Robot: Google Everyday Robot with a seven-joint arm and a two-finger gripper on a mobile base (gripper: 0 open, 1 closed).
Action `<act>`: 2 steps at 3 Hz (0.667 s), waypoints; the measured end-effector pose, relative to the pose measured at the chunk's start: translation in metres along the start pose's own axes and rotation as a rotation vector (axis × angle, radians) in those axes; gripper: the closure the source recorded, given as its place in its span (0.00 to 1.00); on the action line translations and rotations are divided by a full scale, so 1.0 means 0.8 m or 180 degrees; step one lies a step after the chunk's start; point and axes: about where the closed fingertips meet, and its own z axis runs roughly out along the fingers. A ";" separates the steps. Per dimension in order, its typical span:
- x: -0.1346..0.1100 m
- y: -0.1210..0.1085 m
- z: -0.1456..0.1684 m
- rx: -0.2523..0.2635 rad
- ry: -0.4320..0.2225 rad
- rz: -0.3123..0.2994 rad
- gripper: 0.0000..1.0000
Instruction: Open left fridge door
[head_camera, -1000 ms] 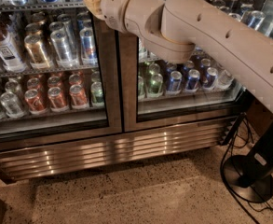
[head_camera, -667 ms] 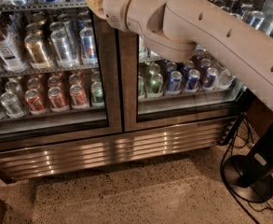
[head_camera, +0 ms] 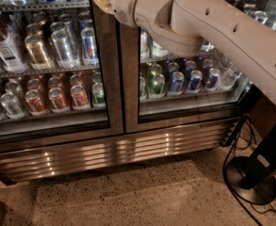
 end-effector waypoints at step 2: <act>0.001 -0.005 0.000 -0.0001 0.0000 0.0000 1.00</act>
Offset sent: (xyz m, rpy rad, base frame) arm -0.1083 0.0517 -0.0449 -0.1460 0.0782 0.1919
